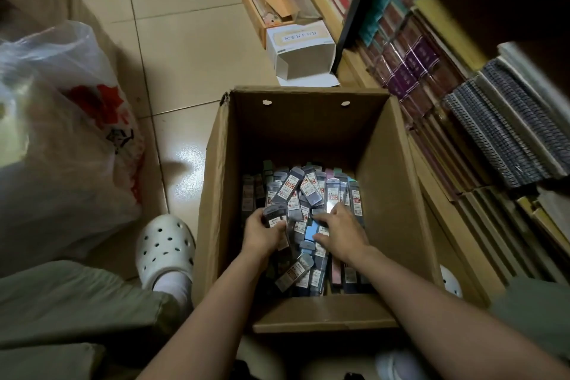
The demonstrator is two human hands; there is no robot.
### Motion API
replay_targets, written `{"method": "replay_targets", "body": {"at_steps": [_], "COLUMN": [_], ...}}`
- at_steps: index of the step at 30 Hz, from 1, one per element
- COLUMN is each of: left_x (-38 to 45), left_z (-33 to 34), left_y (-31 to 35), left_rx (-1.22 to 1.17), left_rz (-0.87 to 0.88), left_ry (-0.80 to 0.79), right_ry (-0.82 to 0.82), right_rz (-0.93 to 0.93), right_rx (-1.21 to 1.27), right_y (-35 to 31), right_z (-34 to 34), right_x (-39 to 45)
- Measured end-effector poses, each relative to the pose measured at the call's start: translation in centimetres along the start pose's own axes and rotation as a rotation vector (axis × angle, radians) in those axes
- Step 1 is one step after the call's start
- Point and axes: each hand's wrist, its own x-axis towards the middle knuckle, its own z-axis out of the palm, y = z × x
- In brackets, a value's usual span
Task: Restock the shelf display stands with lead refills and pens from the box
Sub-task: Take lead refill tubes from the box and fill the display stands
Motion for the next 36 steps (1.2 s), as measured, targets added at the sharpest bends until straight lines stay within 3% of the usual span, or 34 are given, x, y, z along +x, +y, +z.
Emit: {"method": "replay_targets", "body": {"at_steps": [4,9,19,22,24,28,32,36], "left_x": [0.2,0.6,0.4,-0.5,-1.3,-2.4,-2.7,-3.6], "left_z": [0.1,0.4,0.5,0.3,0.6,1.2,0.6,0.1], "left_y": [-0.4,-0.8,-0.8,-1.4,-1.7,-1.6,1.4,4.9], "left_rx": [0.015,0.103,0.103,0.006,-0.034,-0.021,-0.043,-0.048], "left_rz": [0.027,0.037,0.097,0.037,0.010,0.033,0.097,0.178], "left_ry": [-0.040,-0.059,-0.116,-0.088,-0.077,-0.110,-0.114,-0.157], "right_ry": [0.010,0.003,-0.190,-0.213,-0.113,0.288,0.646,0.550], "right_rz": [-0.046,-0.105,0.030,0.061,0.059,-0.030,-0.103,-0.051], "right_rx": [-0.150,-0.132,0.460,0.478,0.473,0.462,0.289,0.361], "right_y": [-0.6,-0.2,0.5,0.3,-0.4,-1.9,-1.4,0.3], "right_z": [0.9,1.3,-1.0,-2.7,-4.1,-8.9,-12.9,-12.7], "right_x": [0.4,0.7,2.2,2.2,1.9,0.2,-2.5,-5.0]}}
